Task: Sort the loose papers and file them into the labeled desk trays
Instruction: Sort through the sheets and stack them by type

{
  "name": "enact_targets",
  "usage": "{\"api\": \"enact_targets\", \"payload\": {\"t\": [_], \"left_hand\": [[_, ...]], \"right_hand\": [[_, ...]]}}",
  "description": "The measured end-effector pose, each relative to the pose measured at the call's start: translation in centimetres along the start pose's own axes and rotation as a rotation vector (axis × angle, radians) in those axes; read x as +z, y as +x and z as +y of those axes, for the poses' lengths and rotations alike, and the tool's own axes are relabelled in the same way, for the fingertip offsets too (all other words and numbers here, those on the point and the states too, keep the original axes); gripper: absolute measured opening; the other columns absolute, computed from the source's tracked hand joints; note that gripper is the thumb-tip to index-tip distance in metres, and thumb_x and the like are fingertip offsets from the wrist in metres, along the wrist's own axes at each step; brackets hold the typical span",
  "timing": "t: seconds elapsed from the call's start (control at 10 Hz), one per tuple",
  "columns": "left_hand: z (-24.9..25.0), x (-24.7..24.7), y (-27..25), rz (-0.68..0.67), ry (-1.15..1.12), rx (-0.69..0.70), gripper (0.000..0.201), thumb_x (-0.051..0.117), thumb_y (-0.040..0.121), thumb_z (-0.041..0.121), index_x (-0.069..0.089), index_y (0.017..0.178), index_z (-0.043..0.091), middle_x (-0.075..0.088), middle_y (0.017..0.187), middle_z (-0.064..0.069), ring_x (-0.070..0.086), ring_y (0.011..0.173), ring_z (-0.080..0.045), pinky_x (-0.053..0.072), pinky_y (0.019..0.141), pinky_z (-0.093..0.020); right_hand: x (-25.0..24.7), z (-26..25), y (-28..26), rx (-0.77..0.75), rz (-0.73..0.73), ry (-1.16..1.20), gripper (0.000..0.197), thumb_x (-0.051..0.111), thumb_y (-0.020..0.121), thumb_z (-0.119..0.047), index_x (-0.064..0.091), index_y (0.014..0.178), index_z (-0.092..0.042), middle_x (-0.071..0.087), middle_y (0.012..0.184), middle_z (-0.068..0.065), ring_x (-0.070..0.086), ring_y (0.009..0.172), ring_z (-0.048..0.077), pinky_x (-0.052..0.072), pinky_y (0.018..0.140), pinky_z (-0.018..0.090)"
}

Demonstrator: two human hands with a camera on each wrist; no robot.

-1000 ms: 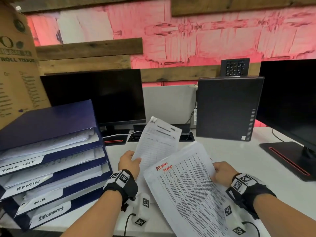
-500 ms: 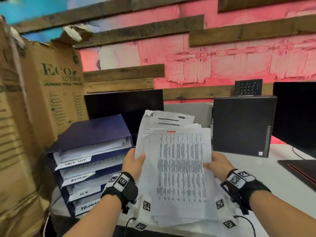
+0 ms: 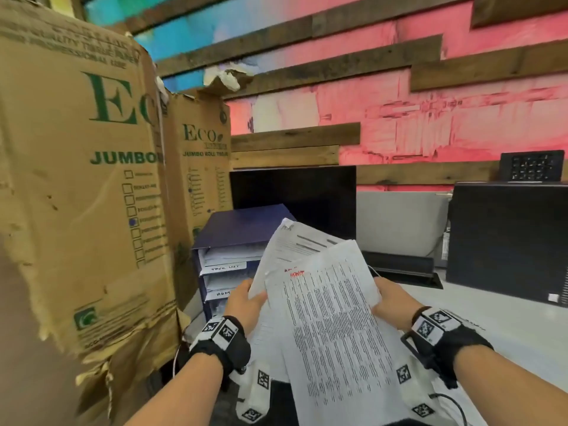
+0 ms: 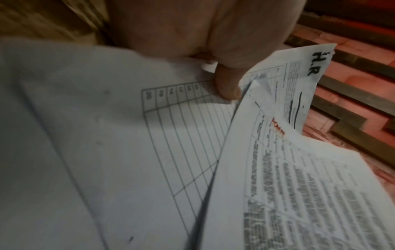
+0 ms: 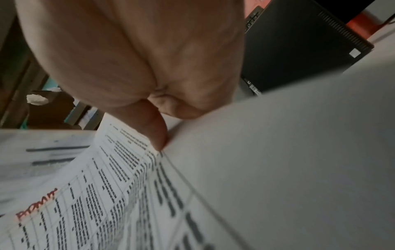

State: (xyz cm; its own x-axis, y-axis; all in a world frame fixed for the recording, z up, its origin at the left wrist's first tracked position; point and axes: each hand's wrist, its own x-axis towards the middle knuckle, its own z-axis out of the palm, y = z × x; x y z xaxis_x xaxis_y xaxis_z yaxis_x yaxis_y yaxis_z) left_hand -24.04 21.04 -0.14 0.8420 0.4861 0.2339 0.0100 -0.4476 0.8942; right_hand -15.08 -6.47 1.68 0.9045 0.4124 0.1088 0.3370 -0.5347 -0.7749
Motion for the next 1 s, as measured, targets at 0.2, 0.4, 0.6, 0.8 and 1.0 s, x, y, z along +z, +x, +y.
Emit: {"api": "enact_targets", "payload": {"t": [0.2,0.4,0.6,0.8,1.0], "left_hand": [[-3.6,-4.3,-0.3,0.001,0.225,-0.083,0.024,0.055,0.091,0.01,0.057,0.114,0.011,0.064,0.11,-0.005,0.057,0.094,-0.019,0.043,0.081,-0.025],[-6.8,-7.4,-1.0,-0.056,0.398,-0.269,0.028,0.055,0.089,0.01,0.061,0.115,0.002,0.065,0.115,-0.016,0.06,0.106,-0.032,0.047,0.087,-0.031],[-9.1,-9.5,-1.8,-0.056,0.447,-0.334,0.031,0.051,0.091,0.009,0.057,0.12,0.003,0.061,0.121,-0.014,0.057,0.111,-0.03,0.044,0.087,-0.028],[-9.2,-11.3,-2.7,0.02,0.299,-0.232,0.029,0.043,0.08,-0.006,0.04,0.086,0.022,0.051,0.077,-0.007,0.047,0.066,-0.019,0.039,0.059,-0.03],[-7.6,-11.4,-1.5,-0.11,0.24,-0.214,0.059,0.034,0.078,-0.02,0.056,0.058,0.032,0.053,0.065,0.006,0.049,0.056,-0.012,0.038,0.068,-0.028]], "right_hand": [[1.7,-1.7,1.7,0.047,0.014,0.003,0.028,0.052,0.083,0.005,0.061,0.106,-0.008,0.067,0.1,0.008,0.064,0.093,0.023,0.051,0.066,0.025],[4.9,-2.8,1.7,0.137,-0.144,-0.147,0.04,0.051,0.084,0.004,0.053,0.124,0.008,0.057,0.122,0.027,0.053,0.115,0.039,0.047,0.079,0.031],[8.3,-4.2,2.3,0.181,-0.237,-0.267,0.04,0.054,0.085,-0.001,0.054,0.124,0.008,0.057,0.125,0.025,0.052,0.118,0.036,0.039,0.06,0.014],[10.8,-7.4,3.1,0.256,-0.116,-0.205,0.036,0.04,0.099,-0.014,0.054,0.129,0.0,0.057,0.124,0.013,0.049,0.124,0.029,0.04,0.083,0.017],[11.8,-7.3,6.4,0.237,0.01,0.024,0.035,0.042,0.094,-0.005,0.055,0.125,0.006,0.064,0.108,0.014,0.06,0.093,0.025,0.038,0.059,0.014]]}}
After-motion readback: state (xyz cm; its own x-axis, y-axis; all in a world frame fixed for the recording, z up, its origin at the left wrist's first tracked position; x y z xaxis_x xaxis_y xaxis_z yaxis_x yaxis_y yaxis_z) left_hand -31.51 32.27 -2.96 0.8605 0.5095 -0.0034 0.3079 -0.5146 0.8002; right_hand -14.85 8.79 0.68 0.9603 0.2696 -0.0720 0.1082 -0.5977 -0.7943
